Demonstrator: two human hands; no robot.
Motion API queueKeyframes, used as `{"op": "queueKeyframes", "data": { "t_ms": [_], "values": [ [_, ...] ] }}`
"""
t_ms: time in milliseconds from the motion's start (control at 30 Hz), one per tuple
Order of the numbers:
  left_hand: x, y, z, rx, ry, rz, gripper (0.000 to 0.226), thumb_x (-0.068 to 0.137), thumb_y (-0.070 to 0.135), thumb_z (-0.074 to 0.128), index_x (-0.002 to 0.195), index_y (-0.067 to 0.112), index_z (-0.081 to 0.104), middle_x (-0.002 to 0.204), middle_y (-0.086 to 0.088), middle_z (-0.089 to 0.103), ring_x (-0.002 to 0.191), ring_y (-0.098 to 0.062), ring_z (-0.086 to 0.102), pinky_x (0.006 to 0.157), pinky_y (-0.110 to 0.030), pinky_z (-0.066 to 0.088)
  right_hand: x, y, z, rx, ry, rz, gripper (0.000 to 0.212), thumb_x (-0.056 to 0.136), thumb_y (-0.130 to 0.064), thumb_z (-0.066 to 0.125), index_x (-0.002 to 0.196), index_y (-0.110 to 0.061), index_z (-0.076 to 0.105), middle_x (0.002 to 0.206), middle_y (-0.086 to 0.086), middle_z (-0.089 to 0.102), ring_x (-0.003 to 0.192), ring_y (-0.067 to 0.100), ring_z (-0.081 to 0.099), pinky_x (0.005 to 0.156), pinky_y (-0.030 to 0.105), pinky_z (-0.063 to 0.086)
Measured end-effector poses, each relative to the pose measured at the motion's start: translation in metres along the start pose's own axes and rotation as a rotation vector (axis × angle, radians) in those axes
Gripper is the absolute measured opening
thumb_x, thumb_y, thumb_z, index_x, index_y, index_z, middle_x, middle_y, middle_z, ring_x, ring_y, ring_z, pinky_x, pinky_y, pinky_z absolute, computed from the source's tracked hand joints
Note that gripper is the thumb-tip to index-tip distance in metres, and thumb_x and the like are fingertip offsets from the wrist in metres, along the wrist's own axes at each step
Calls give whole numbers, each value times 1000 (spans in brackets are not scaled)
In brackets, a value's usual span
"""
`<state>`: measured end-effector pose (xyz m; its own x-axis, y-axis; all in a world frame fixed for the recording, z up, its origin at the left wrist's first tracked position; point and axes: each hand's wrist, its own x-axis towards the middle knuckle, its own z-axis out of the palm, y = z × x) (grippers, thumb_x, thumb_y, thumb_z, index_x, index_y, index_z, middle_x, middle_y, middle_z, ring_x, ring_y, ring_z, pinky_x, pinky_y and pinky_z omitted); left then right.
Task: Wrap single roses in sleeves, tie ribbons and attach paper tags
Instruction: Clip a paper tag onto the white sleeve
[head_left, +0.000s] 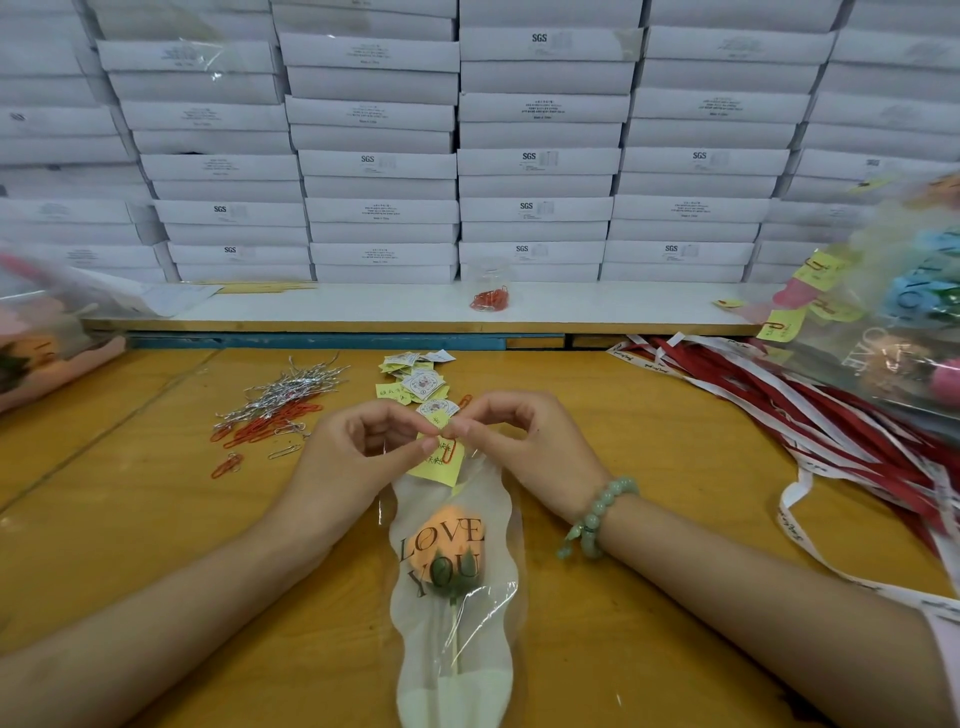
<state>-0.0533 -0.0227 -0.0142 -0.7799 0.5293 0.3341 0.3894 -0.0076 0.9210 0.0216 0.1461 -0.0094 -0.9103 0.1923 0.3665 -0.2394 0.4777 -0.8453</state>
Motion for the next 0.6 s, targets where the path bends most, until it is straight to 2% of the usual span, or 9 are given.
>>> {"op": "queueKeyframes", "data": {
  "t_ms": [100,167,233,300,367,500,533,600],
  "values": [
    [0,-1,0,1,4,8,9,79,7,73,88,9,73,77,1,72,51,0,60,45,-9,45,0,1,-1,29,47,-13,17,91,-27,61,93,-17,74,95,-8,73,96,0,63,94,25,46],
    [0,-1,-1,2,18,3,11,80,9,73,89,13,73,85,2,73,70,-5,67,62,-16,54,1,2,-2,19,85,-9,15,92,-26,60,98,-19,72,99,-9,72,97,-1,62,89,12,43],
    [1,-1,-1,9,21,-10,15,78,13,74,93,18,73,91,1,74,89,-12,68,80,-29,55,1,5,-2,-12,104,25,14,91,-27,60,98,-20,71,99,-11,70,96,-2,60,81,3,40],
    [1,-1,-2,-8,12,-21,21,74,21,74,95,21,73,94,0,74,95,-13,68,86,-36,53,1,7,-2,-14,95,87,15,91,-30,61,97,-19,70,96,-11,68,94,2,61,81,11,45],
    [1,-2,-3,-38,5,-29,25,71,26,72,96,23,73,95,0,73,97,-11,68,87,-34,52,0,9,-4,-18,65,141,17,91,-32,61,93,-17,70,94,-8,68,93,8,63,85,25,50],
    [0,-6,-4,-116,-10,-38,22,77,19,70,98,25,73,97,0,73,100,-11,68,70,-17,53,0,11,-6,-19,36,136,9,89,-19,63,83,-13,67,102,-4,70,95,13,64,83,24,51],
    [0,-6,-4,-135,-25,-45,27,76,20,70,102,24,72,102,1,72,102,-12,67,68,-15,53,0,11,-6,-5,34,135,8,89,-17,63,82,-13,67,103,-3,70,96,14,64,83,25,52],
    [0,-6,-5,-155,-63,-73,45,71,26,72,115,26,66,117,9,68,109,-9,64,73,-16,55,2,12,-8,37,52,152,8,89,-17,63,83,-13,67,105,-4,69,96,17,63,86,32,53]
  ]
}}
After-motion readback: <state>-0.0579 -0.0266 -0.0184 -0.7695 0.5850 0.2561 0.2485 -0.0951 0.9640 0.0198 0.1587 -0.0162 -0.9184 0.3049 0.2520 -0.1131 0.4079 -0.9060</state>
